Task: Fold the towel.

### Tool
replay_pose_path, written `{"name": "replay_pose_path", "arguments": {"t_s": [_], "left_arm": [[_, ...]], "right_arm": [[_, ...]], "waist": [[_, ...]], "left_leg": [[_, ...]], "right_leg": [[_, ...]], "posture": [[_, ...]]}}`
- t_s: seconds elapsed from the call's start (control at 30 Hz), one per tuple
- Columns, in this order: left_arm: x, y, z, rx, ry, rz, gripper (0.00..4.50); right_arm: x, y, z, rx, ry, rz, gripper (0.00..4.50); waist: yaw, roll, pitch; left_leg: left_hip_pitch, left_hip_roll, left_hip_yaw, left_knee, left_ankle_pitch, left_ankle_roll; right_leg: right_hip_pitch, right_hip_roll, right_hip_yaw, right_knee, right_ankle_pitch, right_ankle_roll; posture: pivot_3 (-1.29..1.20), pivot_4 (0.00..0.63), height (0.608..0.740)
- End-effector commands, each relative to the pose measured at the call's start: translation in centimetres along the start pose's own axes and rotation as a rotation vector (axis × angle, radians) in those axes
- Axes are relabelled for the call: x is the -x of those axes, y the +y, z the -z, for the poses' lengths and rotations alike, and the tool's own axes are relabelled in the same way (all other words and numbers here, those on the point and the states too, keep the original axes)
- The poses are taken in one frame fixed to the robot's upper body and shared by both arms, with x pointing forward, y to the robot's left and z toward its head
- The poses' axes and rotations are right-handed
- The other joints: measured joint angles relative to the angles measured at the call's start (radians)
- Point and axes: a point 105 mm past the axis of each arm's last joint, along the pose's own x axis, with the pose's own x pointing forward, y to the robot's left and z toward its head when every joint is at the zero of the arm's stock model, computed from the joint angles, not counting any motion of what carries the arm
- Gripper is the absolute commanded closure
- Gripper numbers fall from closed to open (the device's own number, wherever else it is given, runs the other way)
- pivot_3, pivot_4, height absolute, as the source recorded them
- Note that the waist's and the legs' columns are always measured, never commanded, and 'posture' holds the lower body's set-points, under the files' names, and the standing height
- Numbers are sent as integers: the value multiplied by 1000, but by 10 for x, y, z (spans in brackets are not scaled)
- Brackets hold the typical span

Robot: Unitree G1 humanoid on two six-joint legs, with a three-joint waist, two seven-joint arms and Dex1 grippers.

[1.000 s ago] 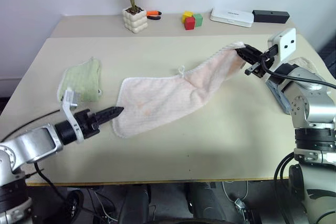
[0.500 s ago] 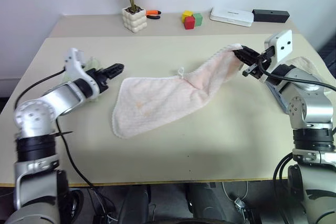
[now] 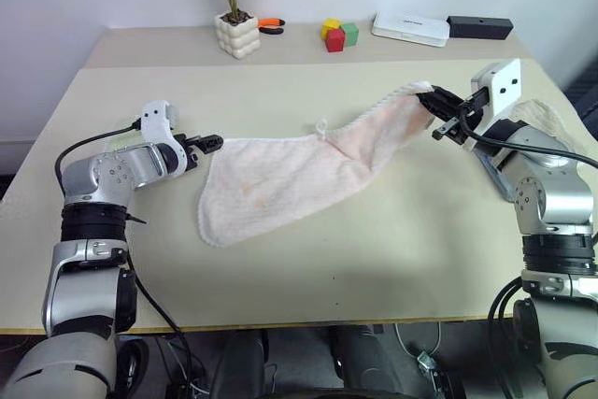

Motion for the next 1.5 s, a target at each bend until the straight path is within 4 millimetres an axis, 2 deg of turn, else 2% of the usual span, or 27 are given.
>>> {"name": "replay_pose_path", "arguments": {"t_s": [0.03, 0.13, 0.23, 0.33, 0.47, 0.5, 0.63, 0.73, 0.77, 0.93, 1.07, 1.2, 1.3, 1.37, 1.4, 1.47, 1.5], "left_arm": [[-9, -12, 24, 13, 112, 72, 97], [-16, -19, 34, 31, 162, 107, 97], [-23, -18, 51, 80, 251, 94, 862], [-27, -16, 56, 102, 267, 82, 2261], [-30, -23, 57, 119, 275, 109, 4248], [-30, -24, 57, 113, 277, 109, 4440], [-29, -24, 53, 87, 263, 113, 4440], [-24, -16, 41, -4, 211, 83, 4440], [-22, -14, 34, -40, 169, 76, 4440], [-5, -13, -28, -48, -113, 89, 4440], [4, -17, -72, -56, -313, 101, 4440], [6, -31, -98, -72, -423, 150, 4440], [0, -39, -111, -139, -488, 147, 4440], [-3, -47, -125, -171, -554, 133, 4440], [3, -54, -141, -236, -626, 109, 4440], [22, -78, -178, -332, -761, 102, 4440], [38, -90, -199, -362, -849, 110, 4440]], "right_arm": [[2, -2, -21, 41, -65, 9, 4500], [1, -2, -22, 45, -67, 8, 4500], [-1, 0, -23, 46, -69, 5, 4500], [0, 0, -24, 50, -71, 4, 4500], [1, -1, -25, 51, -70, 7, 4500], [2, 0, -25, 50, -70, 8, 4500], [2, 0, -24, 46, -68, 13, 4500], [4, -1, -18, 44, -48, 16, 4500], [6, 0, -16, 42, -40, 9, 4500], [17, -6, -7, 56, 7, 27, 4500], [8, -11, -7, 76, 5, 53, 4500], [-6, -9, -10, 85, -8, 33, 4500], [-24, -16, -4, 158, 41, 79, 4500], [-42, -18, -14, 207, 20, 108, 4500], [-52, -23, -24, 236, 2, 145, 4500], [-66, -41, -53, 315, -51, 266, 4500], [-67, -50, -73, 334, -109, 324, 4500]], "waist": [[1, 1, 0], [4, 1, -1], [6, 2, -1], [7, 2, -2], [8, 3, -2], [9, 3, -2], [18, 3, -2], [20, 3, -2], [20, 3, -2], [16, 2, -1], [5, 1, 0], [-2, 1, 0], [-6, 1, 0], [-7, 1, 0], [-8, 1, 0], [-10, 0, 3], [-10, 0, 3]], "left_leg": [[0, 0, 0, 0, 0, 0], [1, 0, 0, 0, 0, 0], [5, 0, 0, 0, 0, 0], [14, 0, 0, -2, -2, 3], [15, 0, 0, -2, -2, 3], [15, 0, 0, -1, -2, 3], [15, 0, 0, -1, -2, 3], [15, 0, 0, -1, -2, 3], [15, 0, 0, -2, -2, 3], [13, 0, 0, -2, -2, 3], [13, 0, 0, -2, -2, 3], [13, 0, 0, -2, -2, 3], [13, 0, 0, -3, -2, 3], [13, 0, 0, -3, -2, 3], [13, 0, 0, -3, -2, 2], [10, 0, 0, -2, -1, 2], [5, 0, 0, -2, 0, 0]], "right_leg": [[0, 0, 0, 0, 0, 0], [1, 0, 0, 0, 0, 0], [6, 0, -1, -1, 0, 0], [17, 0, -1, -5, -1, 1], [18, -1, -1, -5, -1, 1], [18, -1, -1, -5, -1, 1], [18, -1, -1, -5, -1, 1], [17, -1, -1, -6, -1, 1], [17, -1, -1, -6, -1, 1], [15, -1, -1, -5, -1, 1], [14, 0, -1, -5, -1, 1], [15, 0, -1, -5, -1, 1], [14, 0, -1, -6, -1, 1], [14, 0, -1, -5, -1, 1], [14, 0, -1, -5, -1, 1], [10, 0, -1, -4, 0, 1], [6, 0, -1, -4, 0, 1]], "posture": [[0, 150, 740], [0, 150, 740], [0, 150, 740], [0, 150, 740], [0, 150, 740], [0, 150, 740], [0, 150, 740], [0, 150, 740], [0, 150, 740], [0, 150, 740], [0, 150, 740], [0, 150, 740], [0, 150, 740], [0, 150, 740], [0, 150, 740], [0, 150, 740], [0, 150, 740]]}}
